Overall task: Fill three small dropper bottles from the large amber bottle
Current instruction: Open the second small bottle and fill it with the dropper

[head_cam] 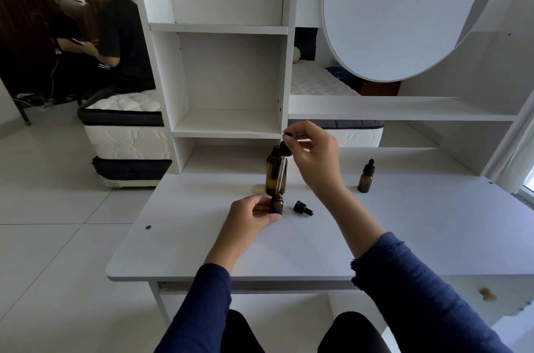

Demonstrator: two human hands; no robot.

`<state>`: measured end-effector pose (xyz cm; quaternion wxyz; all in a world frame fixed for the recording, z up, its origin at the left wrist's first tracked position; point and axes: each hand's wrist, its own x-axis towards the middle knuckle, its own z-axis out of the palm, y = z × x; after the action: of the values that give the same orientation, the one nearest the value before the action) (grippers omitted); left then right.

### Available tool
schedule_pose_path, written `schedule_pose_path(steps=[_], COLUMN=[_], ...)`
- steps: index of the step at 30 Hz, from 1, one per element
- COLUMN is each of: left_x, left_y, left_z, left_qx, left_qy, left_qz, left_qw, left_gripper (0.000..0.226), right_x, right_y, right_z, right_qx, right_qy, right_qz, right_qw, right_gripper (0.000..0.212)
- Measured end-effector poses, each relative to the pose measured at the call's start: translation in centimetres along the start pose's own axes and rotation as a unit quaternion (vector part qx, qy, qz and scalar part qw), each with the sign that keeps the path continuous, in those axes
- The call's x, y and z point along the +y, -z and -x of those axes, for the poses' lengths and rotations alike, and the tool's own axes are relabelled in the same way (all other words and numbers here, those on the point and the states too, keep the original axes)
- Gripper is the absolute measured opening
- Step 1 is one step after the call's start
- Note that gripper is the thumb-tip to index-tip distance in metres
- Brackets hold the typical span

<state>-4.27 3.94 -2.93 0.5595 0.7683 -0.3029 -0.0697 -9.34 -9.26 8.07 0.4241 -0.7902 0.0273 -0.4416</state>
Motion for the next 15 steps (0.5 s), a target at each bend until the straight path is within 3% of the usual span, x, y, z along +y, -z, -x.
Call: schedule_pose_path(steps=[8, 15], left_x=[0.0, 0.0], left_y=[0.0, 0.0], left_z=[0.0, 0.0], left_qx=[0.001, -0.002], left_qy=[-0.001, 0.004], left_qz=[0.002, 0.006], left_qw=[1.000, 1.000], left_gripper=[0.028, 0.033], right_x=[-0.1, -0.9], right_y=[0.2, 0.6], right_z=[-0.3, -2.3], right_qx=[-0.021, 0.050], right_qy=[0.005, 0.023], right_qz=[-0.007, -0.043], right_qw=[1.000, 0.998], right_gripper=[0.008, 0.007])
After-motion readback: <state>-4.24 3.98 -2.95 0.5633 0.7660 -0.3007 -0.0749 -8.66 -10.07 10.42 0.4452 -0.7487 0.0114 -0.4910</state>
